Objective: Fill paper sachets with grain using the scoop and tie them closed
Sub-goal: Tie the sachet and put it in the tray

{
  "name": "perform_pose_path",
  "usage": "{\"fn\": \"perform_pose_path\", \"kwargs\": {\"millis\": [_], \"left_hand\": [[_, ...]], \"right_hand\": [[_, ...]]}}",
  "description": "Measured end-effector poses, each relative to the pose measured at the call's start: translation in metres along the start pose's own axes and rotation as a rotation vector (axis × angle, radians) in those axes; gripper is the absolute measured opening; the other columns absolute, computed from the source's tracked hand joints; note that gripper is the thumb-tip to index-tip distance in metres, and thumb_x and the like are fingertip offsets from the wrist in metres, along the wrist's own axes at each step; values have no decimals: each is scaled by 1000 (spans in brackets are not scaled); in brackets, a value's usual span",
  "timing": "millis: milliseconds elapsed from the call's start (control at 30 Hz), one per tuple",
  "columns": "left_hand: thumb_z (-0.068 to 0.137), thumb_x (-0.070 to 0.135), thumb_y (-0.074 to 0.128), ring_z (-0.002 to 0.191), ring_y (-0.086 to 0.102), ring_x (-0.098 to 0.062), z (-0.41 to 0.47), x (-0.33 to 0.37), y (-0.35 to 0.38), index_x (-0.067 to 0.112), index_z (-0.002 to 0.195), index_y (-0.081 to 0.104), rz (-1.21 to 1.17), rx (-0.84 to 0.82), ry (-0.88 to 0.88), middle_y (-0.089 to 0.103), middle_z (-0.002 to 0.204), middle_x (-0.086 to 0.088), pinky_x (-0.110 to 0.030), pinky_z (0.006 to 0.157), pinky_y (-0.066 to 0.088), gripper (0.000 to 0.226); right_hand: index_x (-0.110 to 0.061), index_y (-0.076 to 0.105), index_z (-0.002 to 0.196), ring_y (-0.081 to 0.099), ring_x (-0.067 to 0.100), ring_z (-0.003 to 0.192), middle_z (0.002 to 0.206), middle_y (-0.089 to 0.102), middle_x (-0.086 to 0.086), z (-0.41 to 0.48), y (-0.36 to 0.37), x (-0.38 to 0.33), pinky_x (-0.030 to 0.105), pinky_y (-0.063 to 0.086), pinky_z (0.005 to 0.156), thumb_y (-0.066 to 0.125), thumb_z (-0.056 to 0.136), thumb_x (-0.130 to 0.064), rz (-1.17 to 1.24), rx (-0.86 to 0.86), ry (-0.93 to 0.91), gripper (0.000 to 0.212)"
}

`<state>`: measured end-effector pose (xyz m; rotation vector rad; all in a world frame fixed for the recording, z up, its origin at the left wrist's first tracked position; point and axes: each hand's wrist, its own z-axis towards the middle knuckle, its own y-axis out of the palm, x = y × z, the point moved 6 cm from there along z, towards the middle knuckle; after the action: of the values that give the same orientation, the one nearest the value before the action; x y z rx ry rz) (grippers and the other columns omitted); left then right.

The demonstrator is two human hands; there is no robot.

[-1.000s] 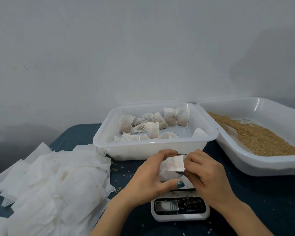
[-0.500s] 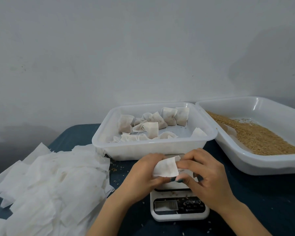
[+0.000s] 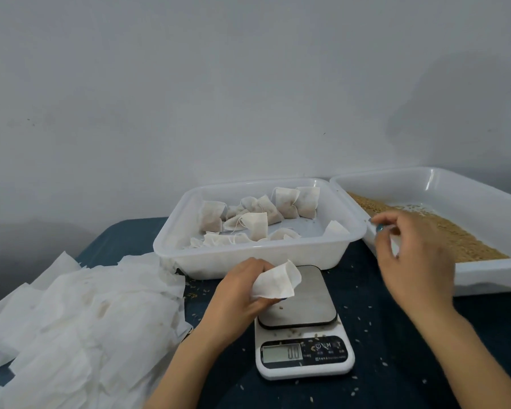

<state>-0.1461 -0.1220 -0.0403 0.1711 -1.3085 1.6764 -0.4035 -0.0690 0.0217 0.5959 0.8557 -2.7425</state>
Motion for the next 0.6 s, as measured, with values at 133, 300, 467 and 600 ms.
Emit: {"fn": "perform_pose_path", "kwargs": {"millis": [133,300,467,600], "left_hand": [[79,59,56,94,55,-1,0,2,2,56,93,48,33,5,18,59,100,22,-15,73,38,17],[80,59,58,95,52,3,-1,6,1,62,96,45,53,7,48,56,102,26,-9,74,36,21],[82,49,63,95,51,3,-2,5,5,53,96,45,95,-24,63,55,99,27,-13,74,36,23],[78,59,52,94,50,3,-3,8,6,51,92,46,99,-31,76,54,99,26,-13,75,37,18]], "right_hand": [[-16,67,115,55,22,83,106,68,4,39,13,48,34,44,68,54,96,-21,-245,-307,168,24],[-13,72,105,64,25,87,110,70,8,51,46,85,33,52,72,58,94,-19,-398,-719,338,19],[-8,63,79,51,21,62,72,57,6,55,53,85,30,36,51,54,95,-17,-477,-740,332,21],[-10,53,75,49,21,61,70,53,6,53,50,85,30,34,52,50,99,-28,-456,-674,330,30]]}}
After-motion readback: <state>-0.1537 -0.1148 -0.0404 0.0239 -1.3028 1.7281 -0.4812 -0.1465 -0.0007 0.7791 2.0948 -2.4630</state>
